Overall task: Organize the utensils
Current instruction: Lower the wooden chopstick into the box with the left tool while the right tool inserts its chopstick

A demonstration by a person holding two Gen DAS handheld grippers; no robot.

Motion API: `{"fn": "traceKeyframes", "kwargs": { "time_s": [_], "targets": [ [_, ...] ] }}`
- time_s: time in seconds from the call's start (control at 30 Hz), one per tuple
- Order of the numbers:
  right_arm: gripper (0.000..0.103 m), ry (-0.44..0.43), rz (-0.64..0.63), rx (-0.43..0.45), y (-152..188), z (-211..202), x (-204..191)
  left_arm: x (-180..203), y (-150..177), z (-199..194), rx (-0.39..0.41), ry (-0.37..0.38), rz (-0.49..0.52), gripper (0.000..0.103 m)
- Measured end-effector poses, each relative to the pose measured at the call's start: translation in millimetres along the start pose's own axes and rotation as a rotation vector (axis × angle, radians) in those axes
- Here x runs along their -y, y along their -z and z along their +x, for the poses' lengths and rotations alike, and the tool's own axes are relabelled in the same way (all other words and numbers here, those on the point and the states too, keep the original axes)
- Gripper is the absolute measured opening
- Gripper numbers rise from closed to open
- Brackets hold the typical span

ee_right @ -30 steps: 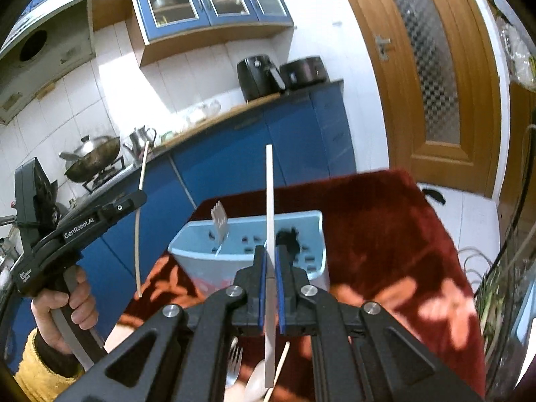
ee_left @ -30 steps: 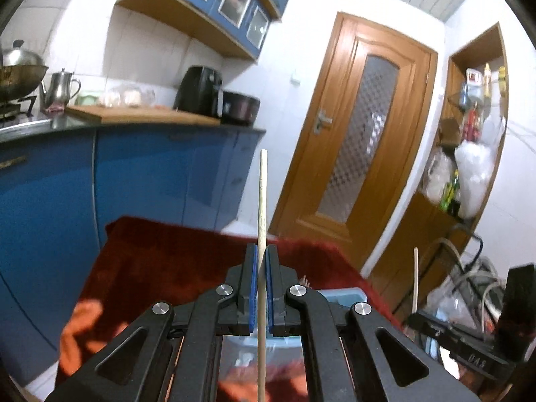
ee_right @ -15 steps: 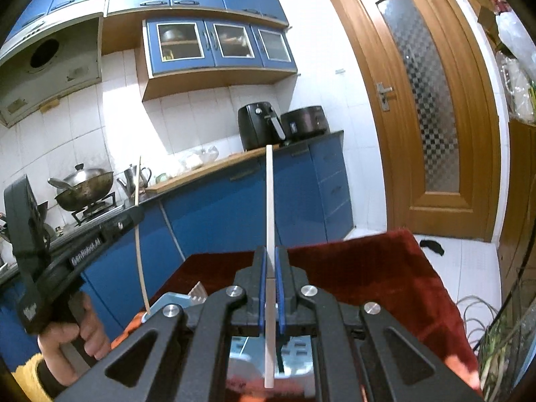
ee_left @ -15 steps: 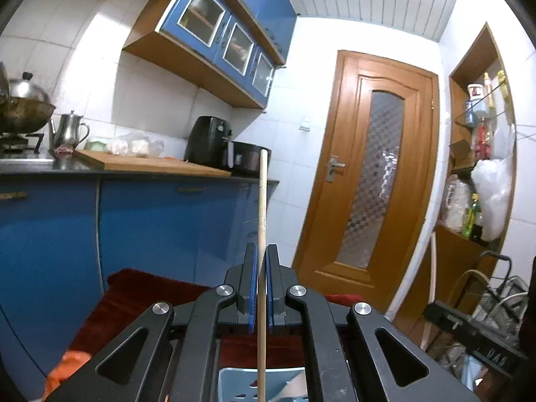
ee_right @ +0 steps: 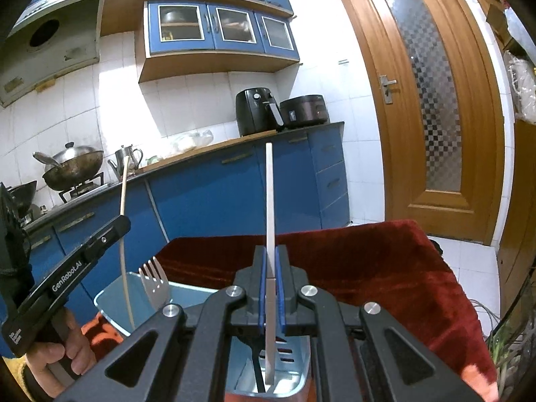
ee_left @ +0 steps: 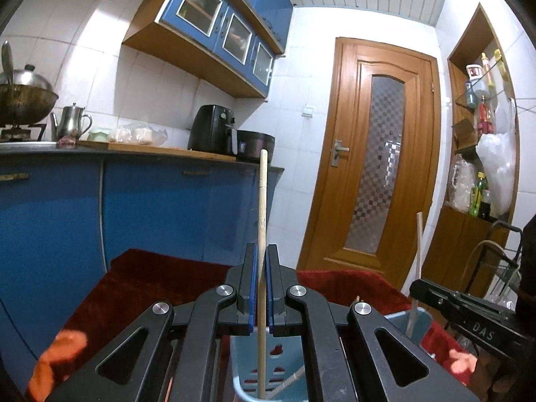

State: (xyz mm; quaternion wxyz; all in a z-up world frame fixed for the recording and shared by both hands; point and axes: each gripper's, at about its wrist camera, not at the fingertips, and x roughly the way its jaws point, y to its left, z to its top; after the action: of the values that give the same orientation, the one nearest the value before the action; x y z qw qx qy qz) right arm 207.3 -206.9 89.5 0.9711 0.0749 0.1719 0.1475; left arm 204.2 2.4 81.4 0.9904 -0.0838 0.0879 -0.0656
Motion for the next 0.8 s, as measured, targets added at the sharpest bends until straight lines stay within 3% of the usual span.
{"fn": "traceKeyframes", "kwargs": {
  "time_s": [0.43, 0.53, 0.8],
  "targets": [
    [0.007, -0.003, -0.081, -0.062, 10, -7, -16, 1, 11, -12, -0.072, 0.039, 0.017, 0.007],
    [0.015, -0.008, -0.069, -0.064, 10, -11, -18, 2, 11, -17, -0.079, 0.047, 0.021, 0.016],
    [0.023, -0.011, -0.042, -0.057, 6, -27, -18, -3, 8, -31, -0.11, 0.055, -0.004, 0.016]
  ]
}}
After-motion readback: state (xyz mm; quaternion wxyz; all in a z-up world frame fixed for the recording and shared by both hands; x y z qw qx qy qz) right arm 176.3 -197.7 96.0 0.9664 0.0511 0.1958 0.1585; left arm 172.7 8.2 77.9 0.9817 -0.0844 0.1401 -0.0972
